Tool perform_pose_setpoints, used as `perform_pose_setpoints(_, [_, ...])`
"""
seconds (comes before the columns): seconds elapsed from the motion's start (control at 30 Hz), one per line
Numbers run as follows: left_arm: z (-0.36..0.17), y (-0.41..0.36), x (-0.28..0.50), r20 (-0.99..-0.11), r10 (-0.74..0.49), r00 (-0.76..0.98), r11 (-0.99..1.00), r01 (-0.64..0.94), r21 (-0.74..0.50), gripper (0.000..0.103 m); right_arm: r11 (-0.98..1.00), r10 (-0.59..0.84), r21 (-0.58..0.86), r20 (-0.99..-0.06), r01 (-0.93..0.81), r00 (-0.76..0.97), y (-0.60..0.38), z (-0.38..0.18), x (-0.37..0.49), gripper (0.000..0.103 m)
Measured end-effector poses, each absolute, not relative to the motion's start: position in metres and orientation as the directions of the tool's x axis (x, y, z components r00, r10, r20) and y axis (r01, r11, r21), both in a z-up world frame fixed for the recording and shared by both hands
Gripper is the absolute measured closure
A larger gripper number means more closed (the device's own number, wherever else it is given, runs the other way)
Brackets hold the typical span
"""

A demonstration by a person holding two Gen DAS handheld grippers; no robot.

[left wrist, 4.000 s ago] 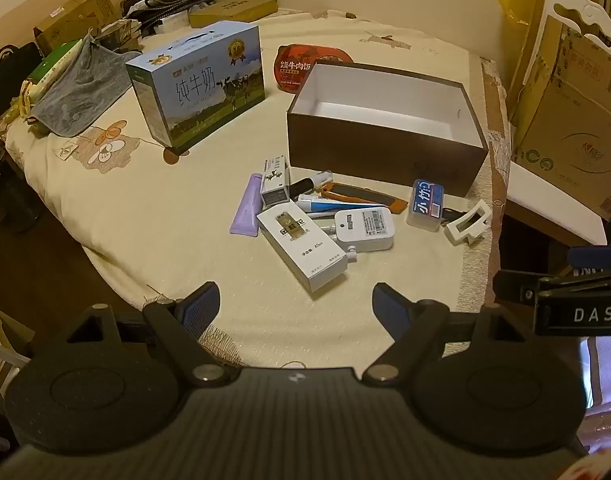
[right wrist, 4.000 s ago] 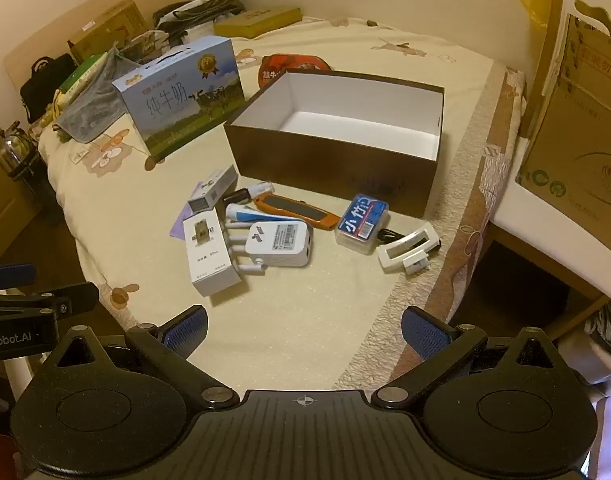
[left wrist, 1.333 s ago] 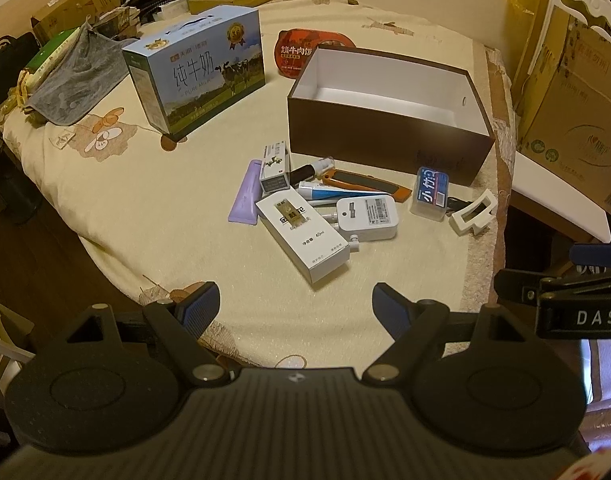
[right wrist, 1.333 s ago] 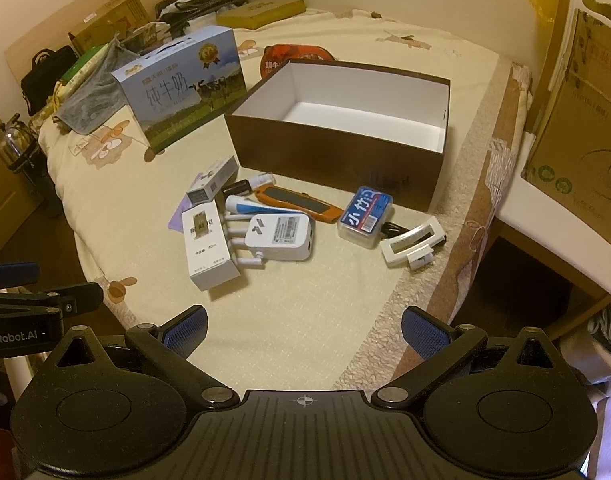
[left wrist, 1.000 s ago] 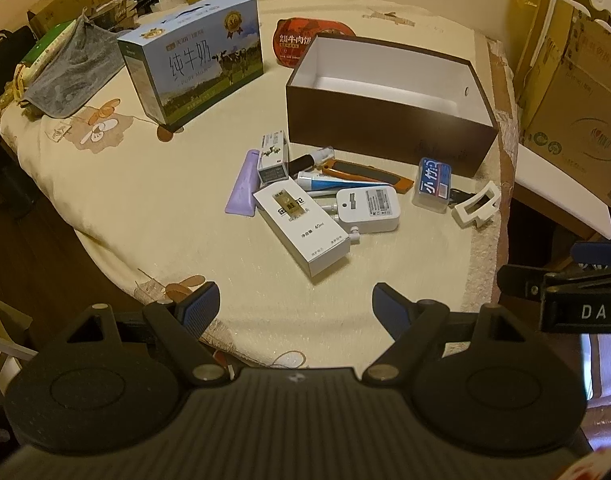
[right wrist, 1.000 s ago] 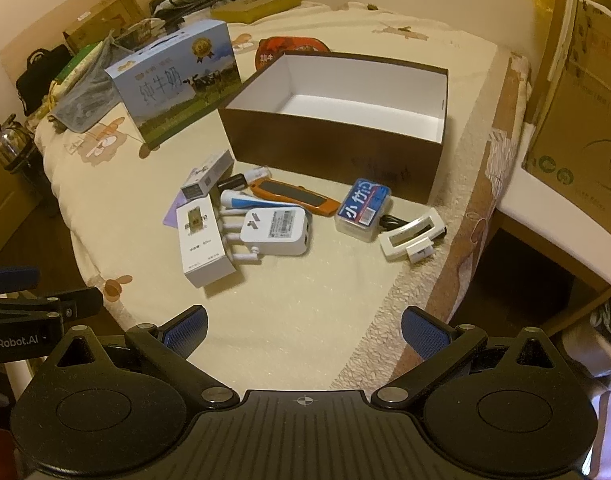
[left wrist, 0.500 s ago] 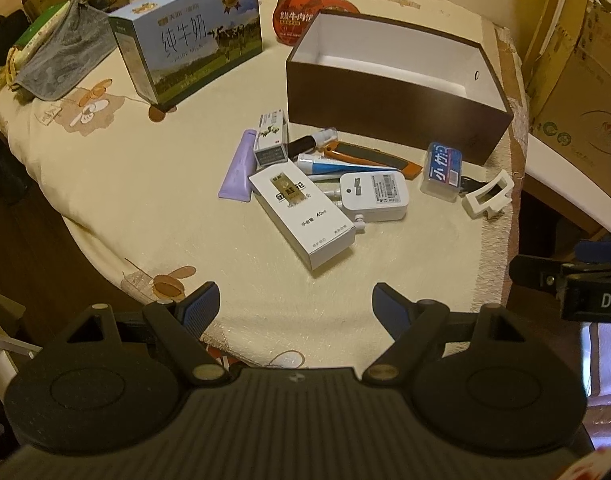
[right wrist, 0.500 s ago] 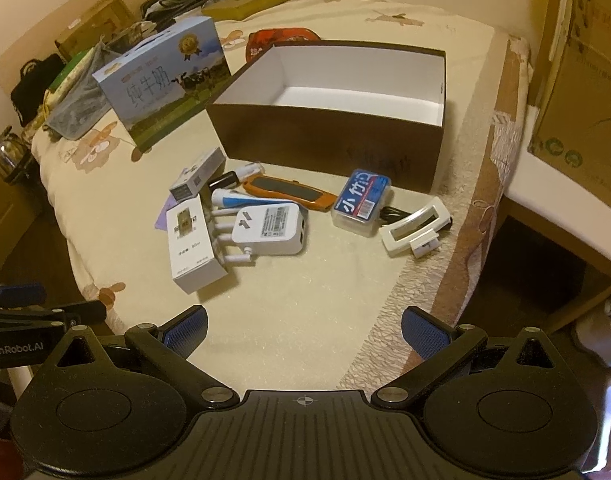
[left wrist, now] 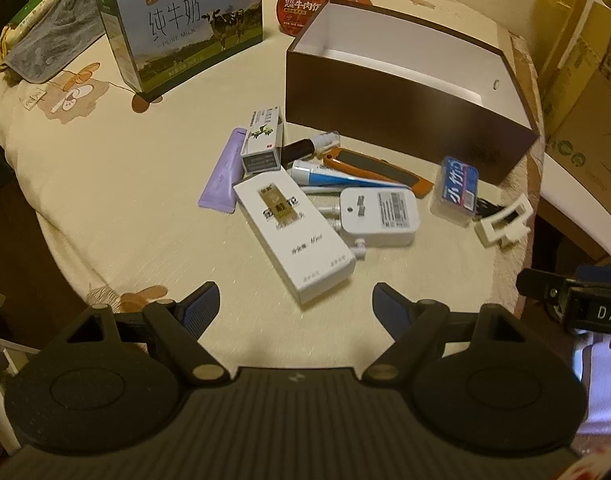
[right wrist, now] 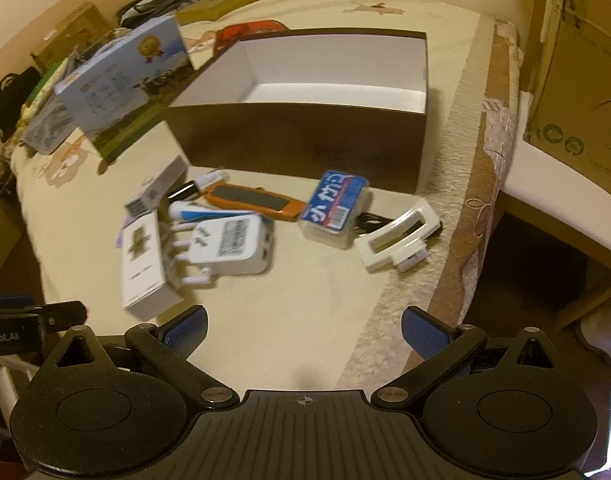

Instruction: Organize rigid objects

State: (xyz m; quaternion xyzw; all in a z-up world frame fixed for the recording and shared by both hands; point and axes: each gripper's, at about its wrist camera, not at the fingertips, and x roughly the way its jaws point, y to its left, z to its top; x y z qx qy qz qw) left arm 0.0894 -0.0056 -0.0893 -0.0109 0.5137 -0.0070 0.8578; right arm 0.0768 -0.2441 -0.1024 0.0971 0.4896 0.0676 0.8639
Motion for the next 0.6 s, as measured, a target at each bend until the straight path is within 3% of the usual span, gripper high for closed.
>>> perform_pose_setpoints(0.43, [-0.132, -0.016, 0.148, -0.903, -0.009, 0.43, 0.998, -0.049, -0.033, 0.022, 0.967, 0.16, 0.238, -0.849, 0.094, 0.503, -0.282, -0.153, 0.131, 0.003])
perform_pose_setpoints(0.6, [-0.147, -0.018, 0.161, -0.91, 0.008, 0.413, 0.998, -0.061, -0.019, 0.022, 0.947, 0.151, 0.272, -0.849, 0.174, 0.506, -0.295, -0.17, 0.149, 0.013])
